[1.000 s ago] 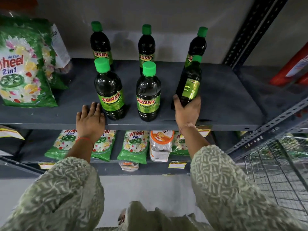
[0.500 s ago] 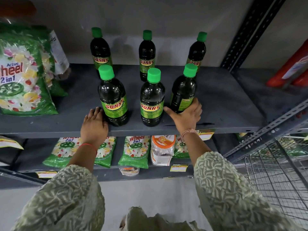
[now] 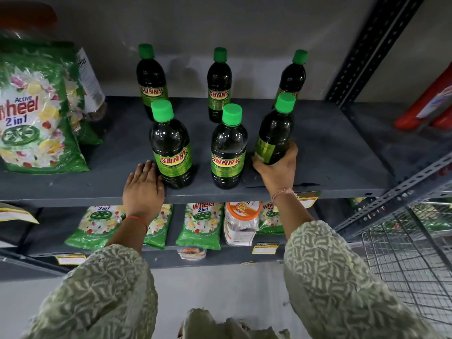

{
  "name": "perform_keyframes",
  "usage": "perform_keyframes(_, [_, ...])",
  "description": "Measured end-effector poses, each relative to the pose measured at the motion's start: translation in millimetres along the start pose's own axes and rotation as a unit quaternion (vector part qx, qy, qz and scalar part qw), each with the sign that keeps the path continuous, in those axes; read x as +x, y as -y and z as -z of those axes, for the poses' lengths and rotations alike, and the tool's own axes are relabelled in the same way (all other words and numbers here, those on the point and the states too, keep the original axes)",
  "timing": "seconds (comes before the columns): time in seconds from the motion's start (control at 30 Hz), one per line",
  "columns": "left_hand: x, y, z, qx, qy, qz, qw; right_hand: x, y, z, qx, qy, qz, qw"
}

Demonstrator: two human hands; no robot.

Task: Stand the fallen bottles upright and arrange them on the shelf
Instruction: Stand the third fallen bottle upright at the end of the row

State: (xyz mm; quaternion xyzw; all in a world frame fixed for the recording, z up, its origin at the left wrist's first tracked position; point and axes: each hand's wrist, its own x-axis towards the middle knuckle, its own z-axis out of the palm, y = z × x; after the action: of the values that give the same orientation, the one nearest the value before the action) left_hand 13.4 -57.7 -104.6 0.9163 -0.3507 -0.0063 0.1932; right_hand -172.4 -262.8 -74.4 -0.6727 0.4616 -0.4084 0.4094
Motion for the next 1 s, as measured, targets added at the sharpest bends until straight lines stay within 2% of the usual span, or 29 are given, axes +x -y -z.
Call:
perform_keyframes(0.17, [1, 0, 0, 0.000, -0.002, -0.001, 1.000, -3, -5, 9, 0.014, 0.038, 0.012, 0.999])
perform_keyframes(0.27, [0, 1, 0, 0.000, -0.001, -0.004, 1.000, 0, -4, 3, -0.041, 0.034, 0.009, 0.999])
perform_keyframes(0.5, [0, 1, 0, 0.002, 0.003, -0.006, 1.000, 7, -9, 15, 0.003, 0.096, -0.017, 0.995])
perform_keyframes(0.57, [0, 1, 0, 0.003, 0.006, -0.006, 1.000, 7, -8, 14, 0.023, 0.077, -0.007, 0.997])
perform_keyframes(0.67, [0, 2, 0, 0.006, 0.006, -0.005, 1.000, 2, -6, 12, -0.006, 0.044, 0.002, 0.999])
perform_keyframes(0.73, [0, 1, 0, 0.005, 0.006, -0.006, 1.000, 1, -6, 17, 0.024, 0.061, -0.003, 0.998])
perform_keyframes(1.0, [2, 1, 1, 0.000, 0.012, -0.007, 1.000, 1, -10, 28, -0.010, 0.130, 0.014, 0.991])
